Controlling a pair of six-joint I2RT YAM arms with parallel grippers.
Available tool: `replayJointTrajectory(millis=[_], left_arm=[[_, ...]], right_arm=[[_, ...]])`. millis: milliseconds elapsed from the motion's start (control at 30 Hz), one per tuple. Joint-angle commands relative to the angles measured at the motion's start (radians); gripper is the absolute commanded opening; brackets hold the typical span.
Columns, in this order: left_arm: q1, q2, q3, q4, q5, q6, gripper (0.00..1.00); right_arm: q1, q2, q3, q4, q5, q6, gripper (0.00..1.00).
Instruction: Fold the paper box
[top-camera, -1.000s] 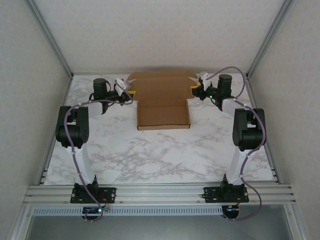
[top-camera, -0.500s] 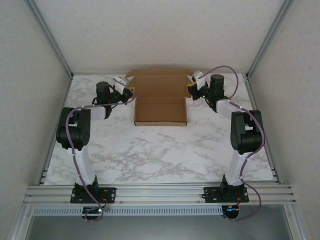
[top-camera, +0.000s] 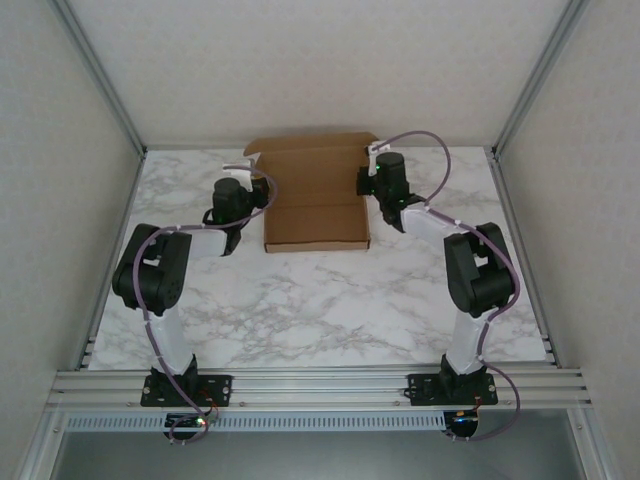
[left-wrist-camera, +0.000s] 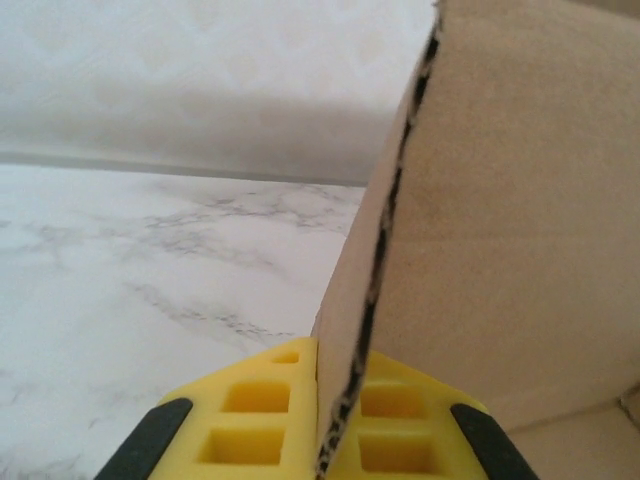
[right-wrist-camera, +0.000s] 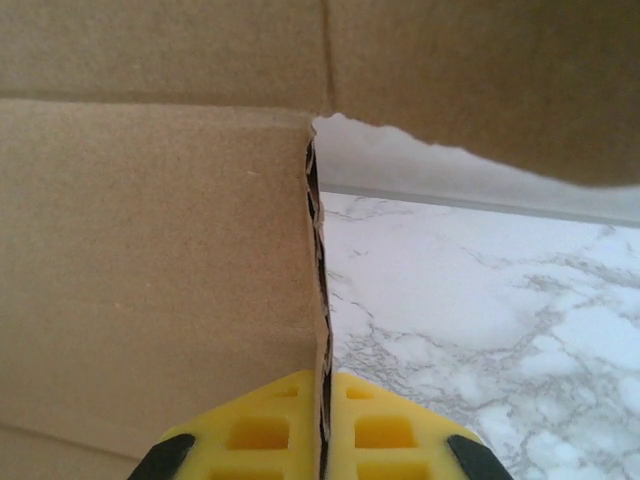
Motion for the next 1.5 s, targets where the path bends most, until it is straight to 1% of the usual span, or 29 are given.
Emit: replayJointTrajectory(millis=[0,100,167,233,300,433,633,833,1000,1067,1267,1400,1467], left_arm=[[-0.048,-0.033,-0.019,0.023,-0.24,-0.17,0.08],[-0.09,-0.033,0.013,-0.017,-0.304,-0.184,0.14],[-0.117,-0.026,0.044,-0.067,-0.357,-0.207,0.14],[-0.136,-0.02,0.059,-0.087,-0.385,-0.229,0.14],[-0.143,-0.019,0.055,-0.082,-0.39,-0.242,0.12],[-0.144,-0.031,0.035,-0.064,-0.397,-0.237,0.11],[-0.145,-0.046,-0.016,-0.028,-0.385,-0.223,0.11],[-0.146,-0.08,-0.121,0.103,-0.361,-0.215,0.09],[-0.158,-0.093,-0.226,0.232,-0.342,-0.211,0.1],[-0.165,-0.094,-0.262,0.27,-0.352,-0.205,0.1],[-0.177,-0.091,-0.36,0.397,-0.427,-0.212,0.1],[-0.185,-0.094,-0.369,0.409,-0.443,-0.207,0.1],[-0.188,-0.097,-0.365,0.398,-0.449,-0.207,0.1]], right_arm=[[0.044,-0.006,0.017,-0.028,0.191,0.13,0.0],[0.061,0.005,0.027,-0.03,0.214,0.19,0.0],[0.08,0.019,0.051,-0.048,0.233,0.207,0.0],[0.11,0.031,0.067,-0.069,0.293,0.221,0.0],[0.124,0.029,0.059,-0.067,0.332,0.269,0.0],[0.128,0.021,0.052,-0.076,0.348,0.347,0.0],[0.126,-0.008,0.0,-0.018,0.332,0.405,0.0],[0.129,-0.056,-0.137,0.192,0.297,0.411,0.0],[0.128,-0.064,-0.219,0.312,0.254,0.4,0.0],[0.129,-0.065,-0.248,0.344,0.241,0.404,0.0],[0.131,-0.051,-0.335,0.464,0.203,0.421,0.0],[0.135,-0.046,-0.371,0.498,0.199,0.427,0.0],[0.135,-0.047,-0.374,0.487,0.2,0.428,0.0]])
